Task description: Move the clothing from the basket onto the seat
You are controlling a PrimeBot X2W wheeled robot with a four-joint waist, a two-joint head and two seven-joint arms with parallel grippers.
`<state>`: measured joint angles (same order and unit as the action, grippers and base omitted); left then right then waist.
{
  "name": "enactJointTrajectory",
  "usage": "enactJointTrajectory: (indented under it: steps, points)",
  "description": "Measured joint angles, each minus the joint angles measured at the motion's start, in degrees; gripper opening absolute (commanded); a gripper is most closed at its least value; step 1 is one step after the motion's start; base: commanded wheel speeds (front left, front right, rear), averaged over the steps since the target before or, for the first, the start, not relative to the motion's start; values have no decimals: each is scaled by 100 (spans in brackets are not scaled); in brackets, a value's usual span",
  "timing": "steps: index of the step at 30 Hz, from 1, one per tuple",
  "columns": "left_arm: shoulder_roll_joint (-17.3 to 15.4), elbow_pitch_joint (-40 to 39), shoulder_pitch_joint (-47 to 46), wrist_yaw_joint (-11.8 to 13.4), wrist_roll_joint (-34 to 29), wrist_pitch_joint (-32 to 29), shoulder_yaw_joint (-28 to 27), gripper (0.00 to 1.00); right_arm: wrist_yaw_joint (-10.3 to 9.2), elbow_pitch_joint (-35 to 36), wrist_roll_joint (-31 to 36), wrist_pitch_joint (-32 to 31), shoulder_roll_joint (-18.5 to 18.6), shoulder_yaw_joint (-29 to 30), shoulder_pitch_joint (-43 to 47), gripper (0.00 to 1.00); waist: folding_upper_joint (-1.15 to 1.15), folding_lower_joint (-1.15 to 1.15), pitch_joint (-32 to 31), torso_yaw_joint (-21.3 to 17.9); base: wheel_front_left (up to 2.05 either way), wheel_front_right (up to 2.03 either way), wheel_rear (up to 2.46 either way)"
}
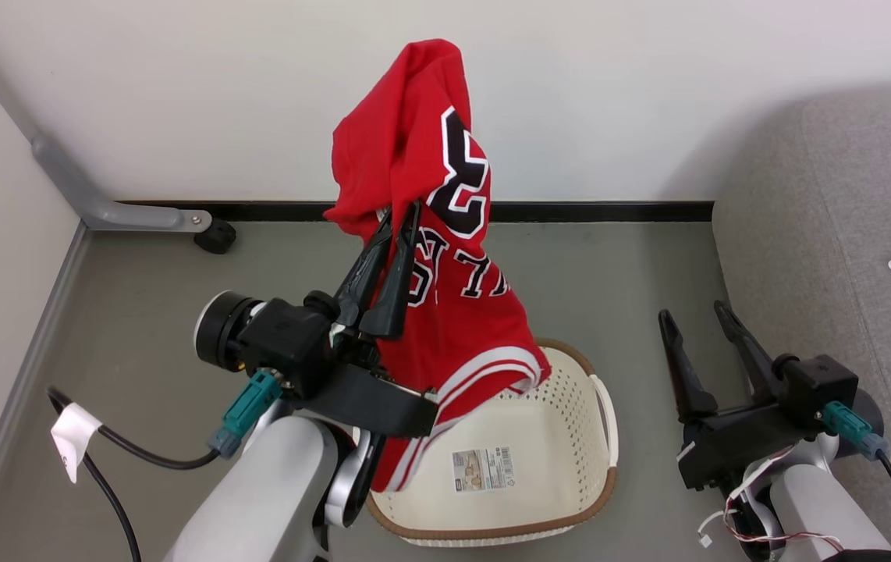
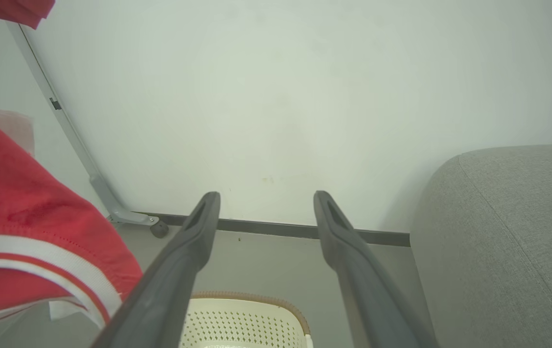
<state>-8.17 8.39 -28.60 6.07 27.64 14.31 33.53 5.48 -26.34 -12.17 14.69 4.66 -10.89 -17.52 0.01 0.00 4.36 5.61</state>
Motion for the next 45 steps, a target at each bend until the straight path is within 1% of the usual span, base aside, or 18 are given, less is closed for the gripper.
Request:
enactJointTrajectory:
  steps: [4,12,17,21,25,31,34,38,43,44,45]
  points:
    - [5,-77,47,5,-3,0,2,0,10,189,-1,0,-10,-54,-8,100,0,0,13,-25,0,0,0]
    - [8,-99,97,5,-52,0,10,0,109,680,-60,1,-20,-324,-126,100,0,0,19,-68,0,0,0]
    - [20,-103,100,5,-56,0,37,0,159,1063,-62,0,-21,-758,-217,100,0,0,26,-105,0,0,0]
    - [43,-110,100,5,-69,0,71,0,159,1285,-190,1,10,-1174,-292,100,0,0,38,-118,0,0,0]
    - [68,-110,100,4,-94,0,107,0,159,1468,-409,1,279,-1926,-484,100,0,0,56,-113,0,0,0]
    - [108,-124,98,-2,-157,0,214,0,160,1463,-644,1,845,-2872,-848,100,0,0,95,-79,0,0,0]
    - [141,-132,94,-9,-219,0,260,0,160,1424,-709,1,1072,-3170,-1051,100,0,0,116,-49,0,0,0]
    - [219,-137,86,-59,-220,0,363,0,160,1370,-795,-1,1335,-3387,-1276,100,0,0,149,24,0,0,0]
    - [232,-146,84,-86,-244,0,383,0,160,1195,-972,-108,1472,-3809,-1577,100,0,0,202,112,0,0,0]
    - [234,-146,82,-105,-244,0,397,0,160,1161,-1015,-116,1477,-3882,-1610,96,0,0,211,128,0,0,0]
    - [236,-145,81,-105,-244,0,394,0,160,1104,-1068,-155,1477,-3979,-1653,53,0,0,221,143,0,0,0]
